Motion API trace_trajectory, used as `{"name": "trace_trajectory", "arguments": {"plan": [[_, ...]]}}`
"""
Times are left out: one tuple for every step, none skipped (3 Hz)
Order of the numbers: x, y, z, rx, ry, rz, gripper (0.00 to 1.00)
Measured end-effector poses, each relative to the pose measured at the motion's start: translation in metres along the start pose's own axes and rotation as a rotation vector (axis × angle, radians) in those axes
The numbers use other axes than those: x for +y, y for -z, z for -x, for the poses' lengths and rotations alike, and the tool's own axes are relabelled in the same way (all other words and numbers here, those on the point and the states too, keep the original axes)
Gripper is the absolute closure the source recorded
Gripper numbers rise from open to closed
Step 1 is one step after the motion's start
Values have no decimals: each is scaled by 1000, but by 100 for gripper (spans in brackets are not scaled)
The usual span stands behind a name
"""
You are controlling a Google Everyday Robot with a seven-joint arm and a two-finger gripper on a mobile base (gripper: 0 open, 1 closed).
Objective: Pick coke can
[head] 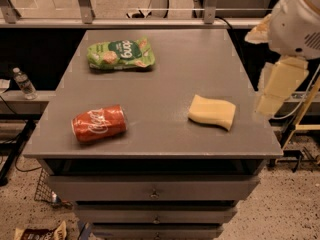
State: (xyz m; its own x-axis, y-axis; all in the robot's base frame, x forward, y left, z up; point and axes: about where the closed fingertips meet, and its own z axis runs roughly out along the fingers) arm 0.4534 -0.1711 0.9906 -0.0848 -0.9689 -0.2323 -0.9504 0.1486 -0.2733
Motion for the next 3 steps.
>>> {"name": "trace_trajectory", "arguments": {"plan": [[4, -8, 78, -57, 239, 28, 0], [20, -28, 152, -65, 483, 77, 0], [22, -25, 166, -76, 513, 63, 0]]}}
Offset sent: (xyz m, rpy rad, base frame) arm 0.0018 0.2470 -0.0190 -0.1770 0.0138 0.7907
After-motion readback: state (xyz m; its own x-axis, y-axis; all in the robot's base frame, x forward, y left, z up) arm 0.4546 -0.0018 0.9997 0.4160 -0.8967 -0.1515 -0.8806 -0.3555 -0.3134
